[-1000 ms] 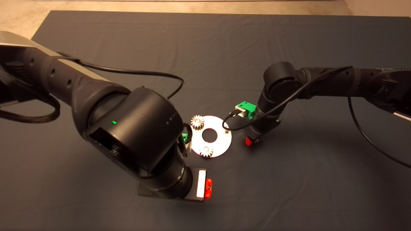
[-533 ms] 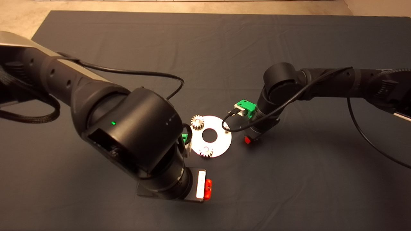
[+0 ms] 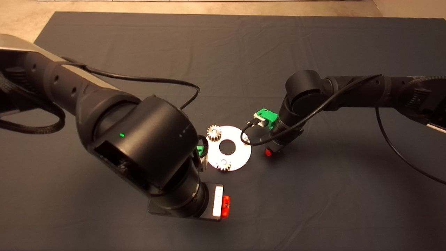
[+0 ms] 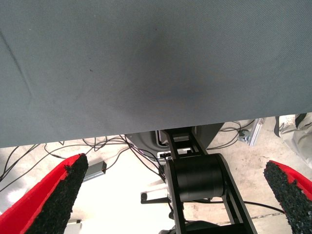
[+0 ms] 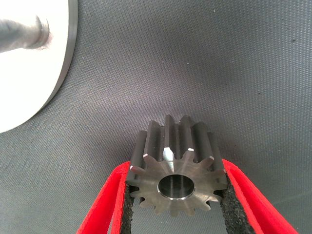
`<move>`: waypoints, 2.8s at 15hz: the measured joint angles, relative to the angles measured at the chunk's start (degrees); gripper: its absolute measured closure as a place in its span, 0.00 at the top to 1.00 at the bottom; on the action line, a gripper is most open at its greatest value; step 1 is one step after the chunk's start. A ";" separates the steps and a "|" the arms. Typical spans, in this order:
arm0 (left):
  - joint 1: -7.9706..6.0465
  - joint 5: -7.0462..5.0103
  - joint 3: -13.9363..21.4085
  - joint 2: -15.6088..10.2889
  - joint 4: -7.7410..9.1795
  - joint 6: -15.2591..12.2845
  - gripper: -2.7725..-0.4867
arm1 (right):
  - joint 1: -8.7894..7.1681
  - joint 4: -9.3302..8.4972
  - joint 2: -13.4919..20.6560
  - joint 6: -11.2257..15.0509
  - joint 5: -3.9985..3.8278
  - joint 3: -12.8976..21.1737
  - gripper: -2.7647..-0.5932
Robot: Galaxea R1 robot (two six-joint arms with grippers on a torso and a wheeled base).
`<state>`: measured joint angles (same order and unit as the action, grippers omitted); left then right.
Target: Install three planetary gears onto the carrier pins
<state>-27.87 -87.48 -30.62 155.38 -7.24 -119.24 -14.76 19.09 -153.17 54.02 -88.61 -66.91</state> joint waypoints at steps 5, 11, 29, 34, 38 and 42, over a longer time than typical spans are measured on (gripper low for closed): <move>0.00 0.00 0.00 -0.01 0.00 0.00 0.93 | 0.00 0.22 -0.02 0.00 -0.13 0.33 0.19; 0.00 0.00 0.11 -0.01 0.30 -0.02 0.93 | -0.52 0.17 -1.49 0.01 0.64 0.10 0.19; 0.00 0.00 0.39 -0.17 0.85 -0.09 0.93 | -6.21 -4.72 -7.38 1.38 0.83 -6.87 0.19; 0.00 -0.02 0.41 -0.17 0.88 -0.06 0.93 | -6.29 -6.78 -9.37 1.82 0.90 -9.24 0.19; 0.00 0.00 0.56 -0.17 0.90 -0.06 0.93 | -6.56 -8.20 -9.89 2.01 0.91 -9.74 0.19; 0.01 0.00 0.78 -0.17 1.02 -0.06 0.93 | -7.29 -9.16 -10.17 2.07 0.85 -9.92 0.18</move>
<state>-27.86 -87.48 -29.84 155.21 -6.22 -119.30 -22.05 9.93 -163.34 56.09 -87.76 -76.84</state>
